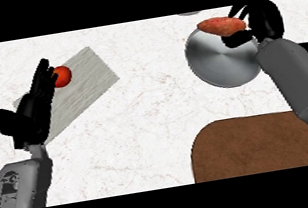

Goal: Pick the sweet potato from the cutting board and place it in the pan

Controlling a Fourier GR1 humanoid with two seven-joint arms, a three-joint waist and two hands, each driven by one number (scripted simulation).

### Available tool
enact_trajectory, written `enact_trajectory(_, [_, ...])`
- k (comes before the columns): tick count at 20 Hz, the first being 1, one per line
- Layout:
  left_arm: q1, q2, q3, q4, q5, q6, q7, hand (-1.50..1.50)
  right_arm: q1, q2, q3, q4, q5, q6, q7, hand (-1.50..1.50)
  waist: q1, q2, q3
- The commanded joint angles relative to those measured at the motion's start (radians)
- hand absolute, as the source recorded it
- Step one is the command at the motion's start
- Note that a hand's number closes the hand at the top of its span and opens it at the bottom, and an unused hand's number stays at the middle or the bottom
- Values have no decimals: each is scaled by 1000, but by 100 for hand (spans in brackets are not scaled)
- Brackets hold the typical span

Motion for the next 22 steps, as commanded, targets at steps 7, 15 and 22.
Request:
enact_trajectory(7, [-11,-19,-7,-7,-7,17,-2,0,-57,-5,-136,252,-160,249,-172,-150,6,2,1])
enact_trajectory(15, [9,14,27,16,8,-4,-13,0,1,38,-284,193,-307,124,-420,-150,-24,-12,0])
enact_trajectory(22, [40,3,27,-3,-5,22,13,0,96,-32,-368,148,-460,451,-521,-150,-69,-29,-2])
